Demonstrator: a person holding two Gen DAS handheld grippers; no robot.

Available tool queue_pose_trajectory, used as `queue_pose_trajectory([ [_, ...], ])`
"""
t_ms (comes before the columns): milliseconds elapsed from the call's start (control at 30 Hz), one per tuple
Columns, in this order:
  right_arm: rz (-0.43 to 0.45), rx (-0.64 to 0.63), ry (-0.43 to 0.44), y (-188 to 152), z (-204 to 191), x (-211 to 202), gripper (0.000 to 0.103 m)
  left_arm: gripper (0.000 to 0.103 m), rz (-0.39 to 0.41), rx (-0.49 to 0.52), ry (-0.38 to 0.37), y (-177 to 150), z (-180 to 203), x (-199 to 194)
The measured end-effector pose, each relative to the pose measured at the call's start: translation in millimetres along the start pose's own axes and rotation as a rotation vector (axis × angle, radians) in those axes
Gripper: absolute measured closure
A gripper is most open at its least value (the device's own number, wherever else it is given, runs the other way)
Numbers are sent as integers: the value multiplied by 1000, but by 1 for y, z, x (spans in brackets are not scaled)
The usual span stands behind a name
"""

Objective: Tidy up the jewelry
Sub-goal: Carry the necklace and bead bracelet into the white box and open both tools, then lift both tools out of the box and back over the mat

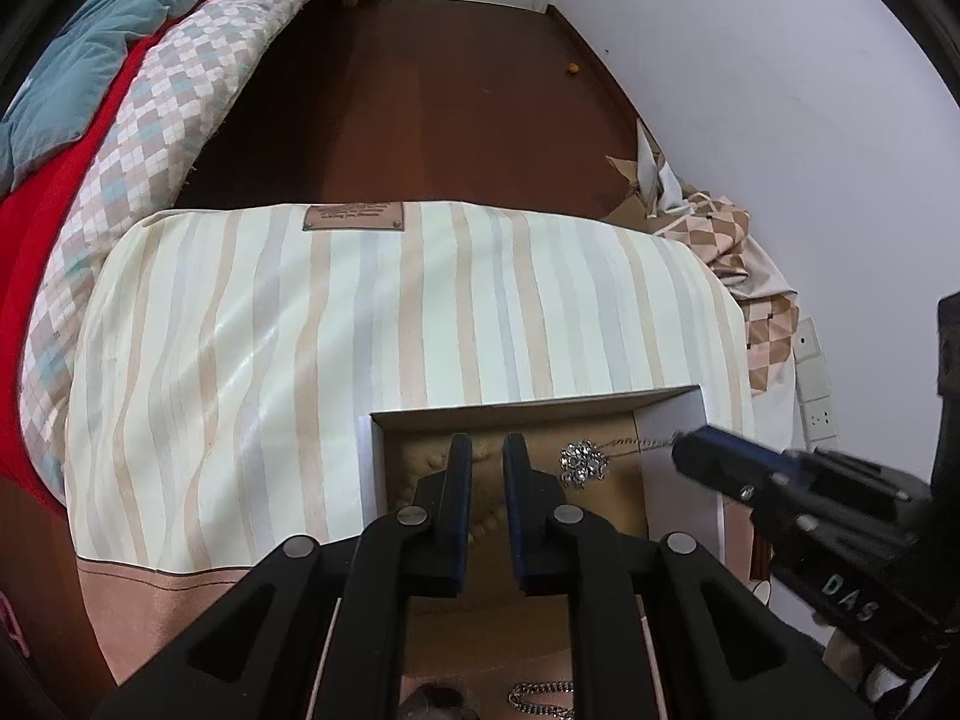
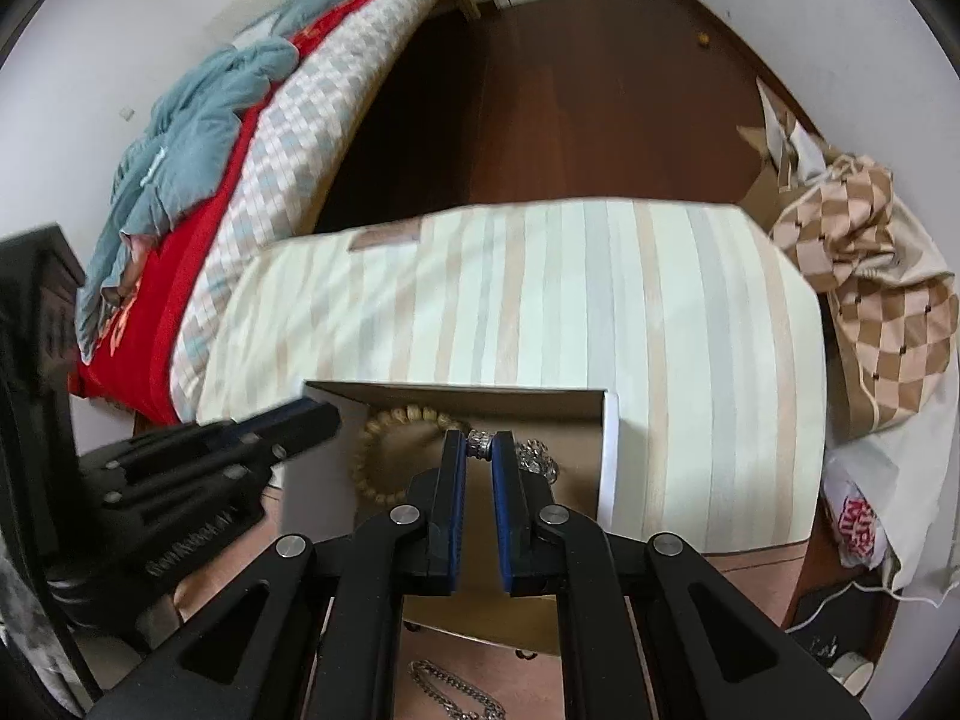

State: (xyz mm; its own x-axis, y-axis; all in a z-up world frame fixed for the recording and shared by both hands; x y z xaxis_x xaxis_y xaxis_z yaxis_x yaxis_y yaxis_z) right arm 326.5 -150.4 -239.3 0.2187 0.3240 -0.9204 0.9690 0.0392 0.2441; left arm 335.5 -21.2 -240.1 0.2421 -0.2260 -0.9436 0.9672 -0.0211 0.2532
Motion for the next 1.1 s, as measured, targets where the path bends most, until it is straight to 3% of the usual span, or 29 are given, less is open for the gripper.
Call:
queue_pose_trajectory([
  [67,2,-1,-10,-1,2,-2,69,82,7,-4,8,0,0,-3],
  [133,17,3,-26,-3,4,-7,59,55,18,-8,23,0,-2,-7],
  [167,22,1,-33,-6,5,-10,58,36,33,-11,30,0,-2,-11],
  [200,26,0,-42,-7,5,-14,57,29,47,-13,44,0,-4,-15],
  [300,49,-21,-114,-17,7,-24,46,28,80,-12,88,-4,-9,-25],
  [333,58,-30,-149,-22,8,-26,37,27,88,-15,106,-6,-11,-28],
  [433,62,-38,-235,-37,12,-27,12,12,120,-25,147,-17,-19,-35],
  [500,50,-37,-258,-48,13,-22,7,3,134,-27,182,-29,-24,-37],
  [600,47,-39,-299,-62,14,-16,2,1,143,-24,226,-45,-30,-36],
  [767,65,-31,-323,-75,15,-18,2,1,153,-32,266,-65,-38,-40],
  [1100,143,-33,-346,-90,-4,-57,1,1,211,-34,278,-92,-30,-77],
])
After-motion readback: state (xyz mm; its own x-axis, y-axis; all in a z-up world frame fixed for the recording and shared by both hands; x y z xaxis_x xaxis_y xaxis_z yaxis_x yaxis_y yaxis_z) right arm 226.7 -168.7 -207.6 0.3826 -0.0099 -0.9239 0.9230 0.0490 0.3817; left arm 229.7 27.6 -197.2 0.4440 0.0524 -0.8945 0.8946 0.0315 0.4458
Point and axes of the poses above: each gripper's, at about its wrist camera, not at the fingertips, and x roughly the way its jaws point, z to its right, y to its top, the point moved 7 cm from there along x, roughly the way its jaws point, and after that the axes turned 4 degrees about -z, right-handed, at the moved point
